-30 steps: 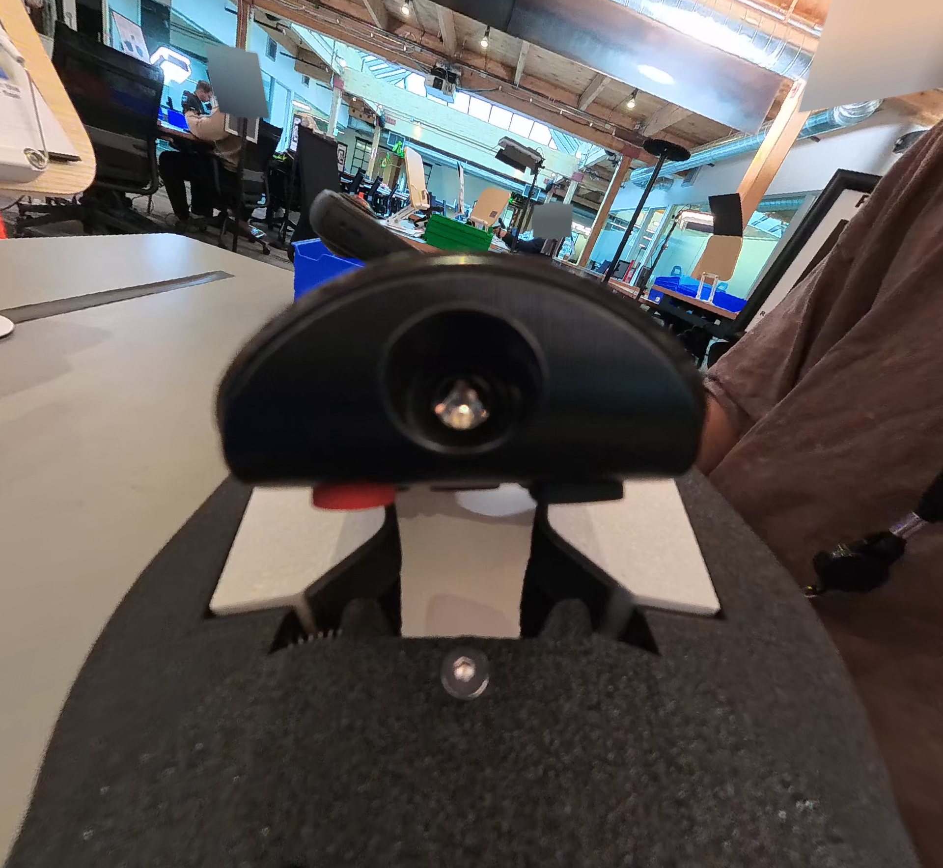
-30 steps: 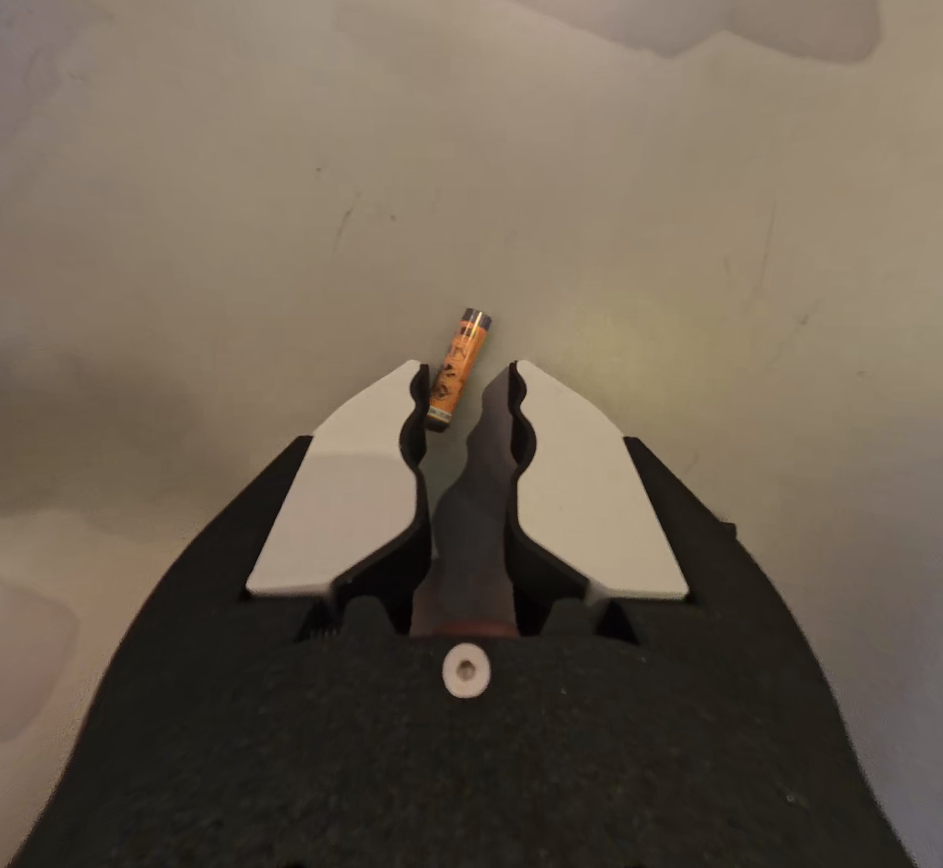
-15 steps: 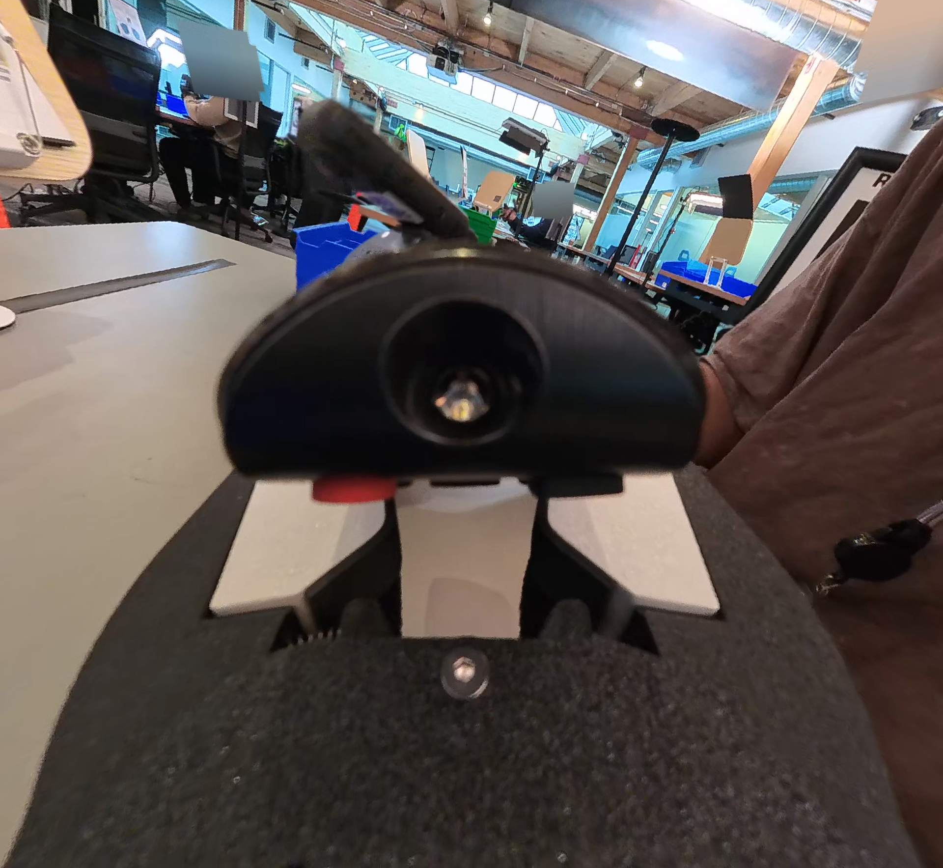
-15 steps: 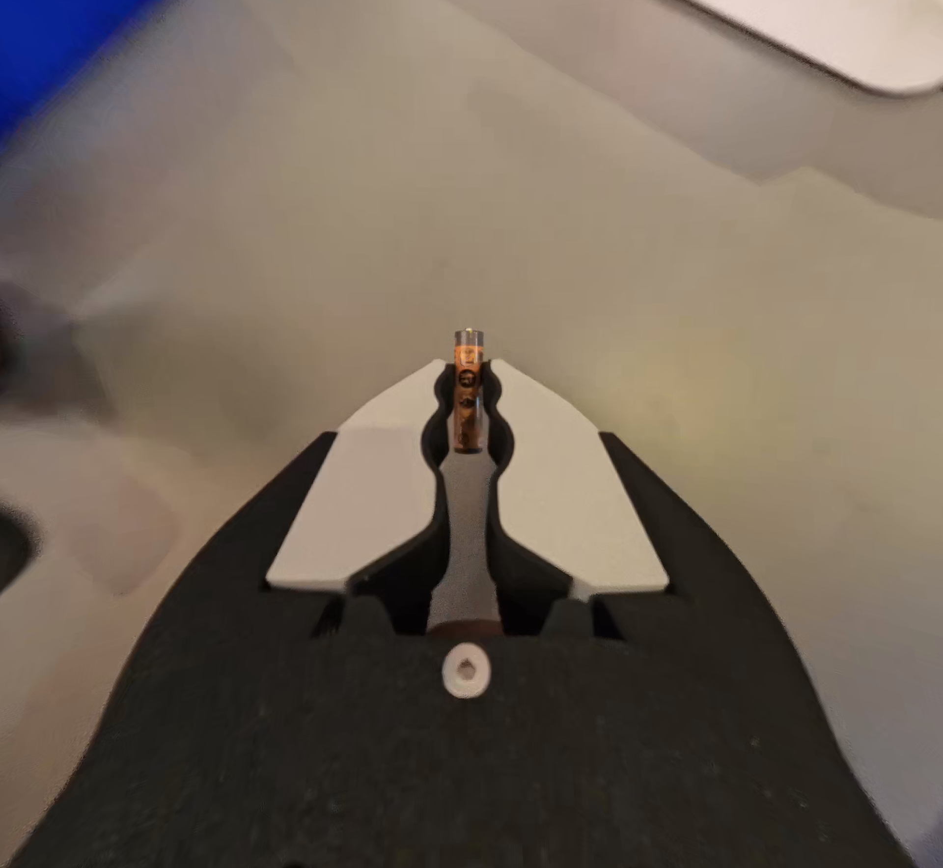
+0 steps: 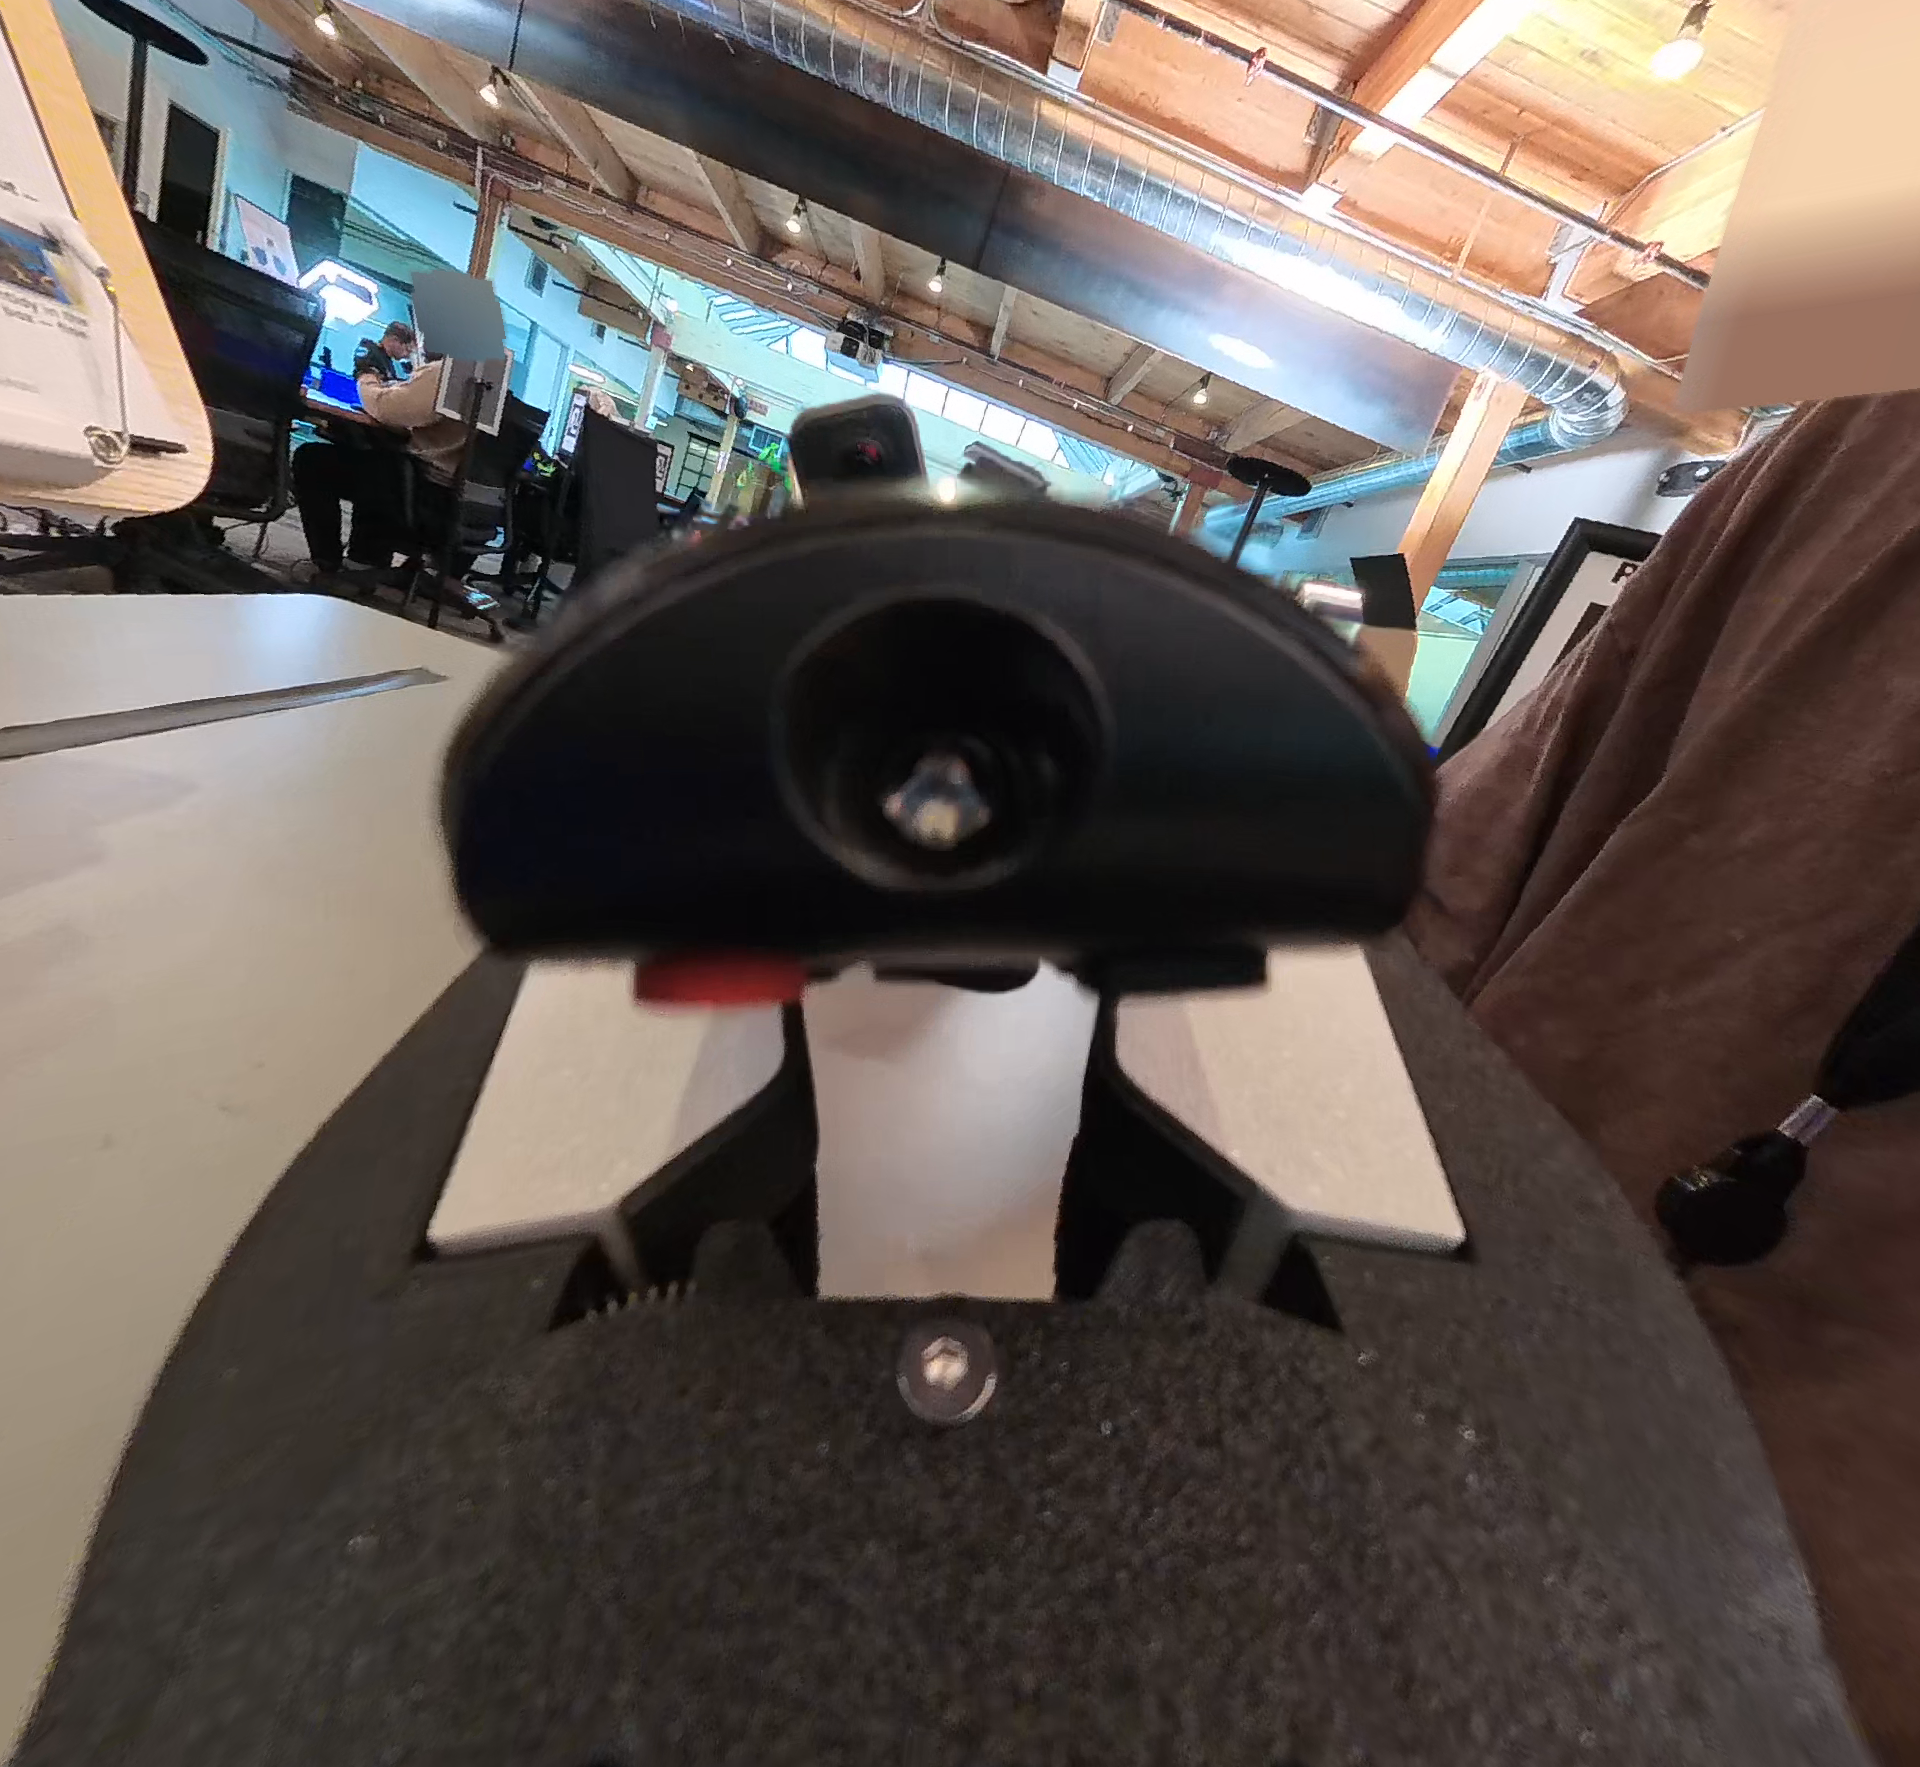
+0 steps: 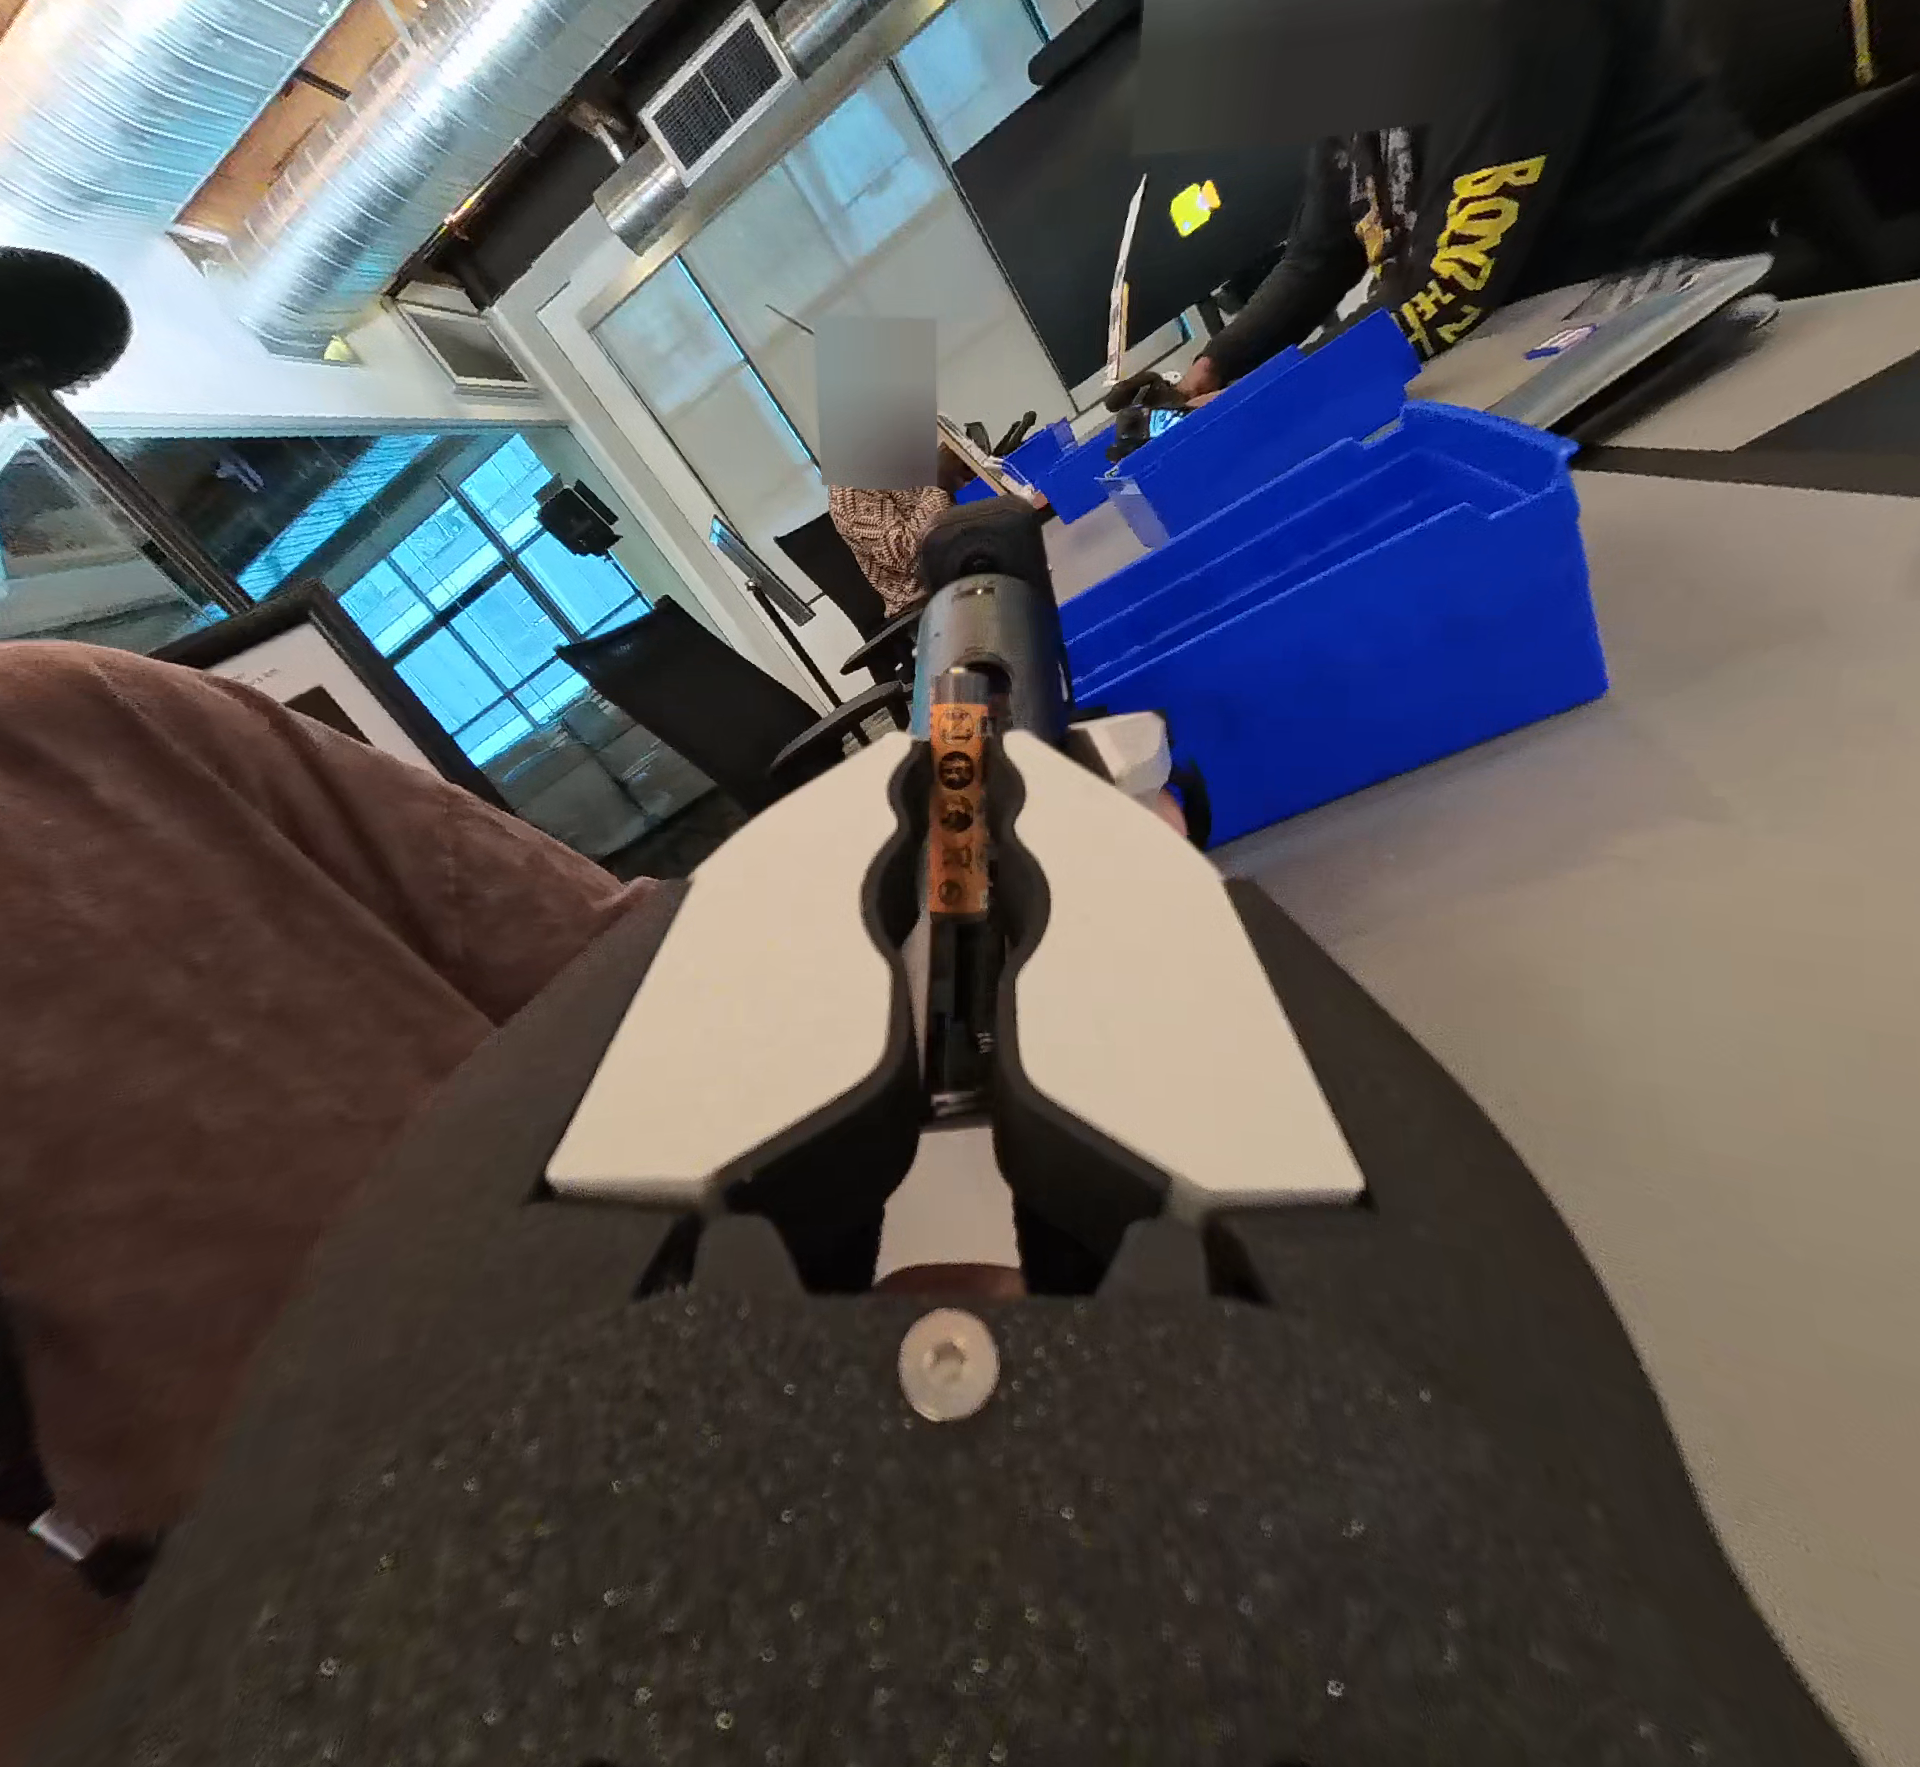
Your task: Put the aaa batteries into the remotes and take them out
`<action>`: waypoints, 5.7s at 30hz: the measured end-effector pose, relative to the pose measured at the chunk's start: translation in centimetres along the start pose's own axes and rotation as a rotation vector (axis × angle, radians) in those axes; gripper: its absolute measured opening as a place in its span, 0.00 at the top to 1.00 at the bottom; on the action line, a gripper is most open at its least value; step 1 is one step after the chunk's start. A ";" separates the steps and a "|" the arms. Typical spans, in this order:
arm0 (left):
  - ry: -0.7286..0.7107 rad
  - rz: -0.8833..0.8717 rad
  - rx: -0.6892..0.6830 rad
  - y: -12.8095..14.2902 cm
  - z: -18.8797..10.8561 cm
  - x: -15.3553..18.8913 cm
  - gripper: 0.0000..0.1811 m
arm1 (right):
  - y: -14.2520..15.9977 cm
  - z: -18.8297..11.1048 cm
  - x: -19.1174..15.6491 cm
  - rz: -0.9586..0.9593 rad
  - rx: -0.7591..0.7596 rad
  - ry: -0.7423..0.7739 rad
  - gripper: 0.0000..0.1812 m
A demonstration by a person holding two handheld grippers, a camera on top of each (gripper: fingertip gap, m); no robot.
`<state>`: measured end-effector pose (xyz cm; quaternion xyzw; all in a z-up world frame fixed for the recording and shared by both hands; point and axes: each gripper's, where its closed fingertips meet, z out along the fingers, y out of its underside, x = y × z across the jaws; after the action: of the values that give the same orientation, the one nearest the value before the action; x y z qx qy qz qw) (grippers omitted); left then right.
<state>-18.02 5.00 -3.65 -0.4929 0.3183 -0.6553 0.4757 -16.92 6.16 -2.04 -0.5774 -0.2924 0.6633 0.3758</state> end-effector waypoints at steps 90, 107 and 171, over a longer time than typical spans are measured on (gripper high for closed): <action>0.016 -0.104 0.087 -1.0 -0.6 -0.2 0.66 | 4.3 1.5 0.7 -0.360 -0.697 0.195 0.85; 0.011 0.090 -0.096 1.3 0.3 1.5 0.66 | 8.8 -0.7 1.0 -0.433 -0.844 0.239 0.72; -0.043 0.097 -0.122 2.1 1.0 1.0 0.67 | 3.8 -1.0 -0.3 -0.322 -0.554 0.203 0.84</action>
<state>-16.53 3.37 -4.84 -0.5189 0.3709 -0.6002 0.4827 -16.52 3.74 -5.17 -0.6669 -0.5103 0.4298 0.3317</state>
